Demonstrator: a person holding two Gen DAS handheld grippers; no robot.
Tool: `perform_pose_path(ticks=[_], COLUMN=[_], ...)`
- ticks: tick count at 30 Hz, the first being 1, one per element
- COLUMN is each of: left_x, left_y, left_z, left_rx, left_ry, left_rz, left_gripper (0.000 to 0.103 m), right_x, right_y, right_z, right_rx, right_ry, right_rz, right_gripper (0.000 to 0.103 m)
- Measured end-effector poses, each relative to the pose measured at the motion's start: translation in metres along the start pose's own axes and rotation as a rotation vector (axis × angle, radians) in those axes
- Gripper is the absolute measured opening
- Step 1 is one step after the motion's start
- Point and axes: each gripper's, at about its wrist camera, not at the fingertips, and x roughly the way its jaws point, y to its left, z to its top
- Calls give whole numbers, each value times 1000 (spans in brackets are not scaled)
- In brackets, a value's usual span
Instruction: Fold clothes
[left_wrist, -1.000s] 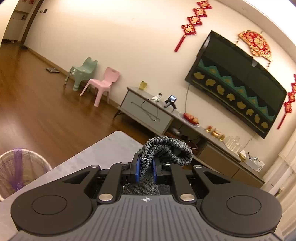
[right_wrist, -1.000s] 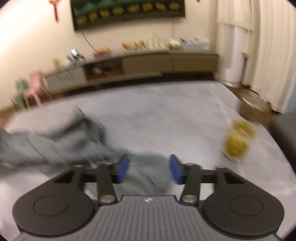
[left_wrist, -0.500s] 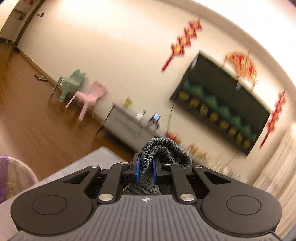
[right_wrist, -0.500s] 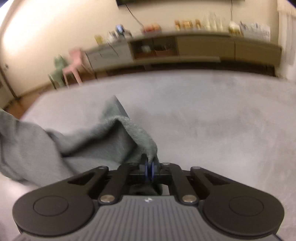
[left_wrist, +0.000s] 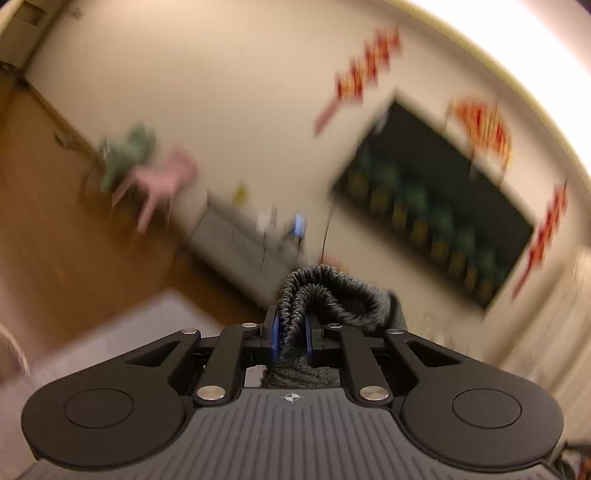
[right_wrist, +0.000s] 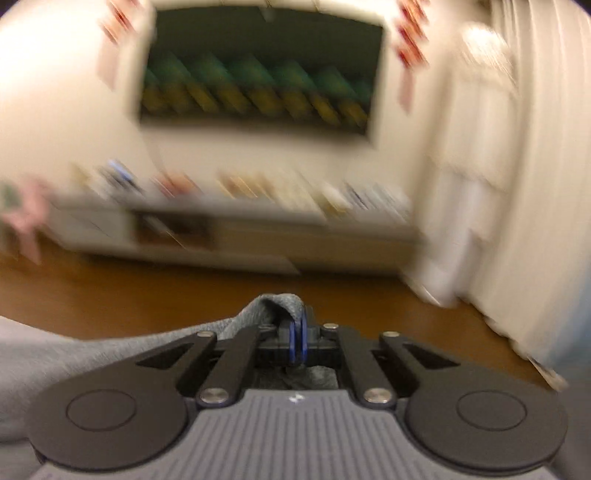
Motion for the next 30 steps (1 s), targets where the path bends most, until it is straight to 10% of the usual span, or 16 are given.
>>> perform_pose_path(ticks=[3, 5, 9, 13, 23, 25, 27, 28, 30], left_x=[28, 38, 40, 34, 24, 27, 36, 37, 45], left_y=[6, 6, 13, 31, 33, 32, 31, 30, 26], left_z=[-35, -45, -46, -34, -70, -84, -92, -98, -99], left_rx=[3, 38, 54, 0, 97, 136, 190, 206, 240], left_ry=[175, 244, 267, 261, 551, 571, 567, 565, 563], left_rz=[-4, 11, 51, 138, 128, 160, 205, 214, 218], left_gripper=[13, 13, 14, 64, 76, 76, 72, 62, 29], right_x=[56, 45, -10, -75, -174, -172, -163, -156, -148], right_y=[21, 38, 76, 87, 182, 204, 219, 220, 209], right_z=[-33, -66, -134, -195, -245, -253, -264, -266, -259], right_rx=[10, 31, -5, -40, -420, -513, -569, -567, -513], right_ry=[157, 163, 214, 255, 55, 60, 109, 140, 153], right_rz=[-96, 14, 275, 454, 679, 677, 653, 634, 602], right_gripper=[18, 37, 43, 53, 82, 76, 37, 5, 3])
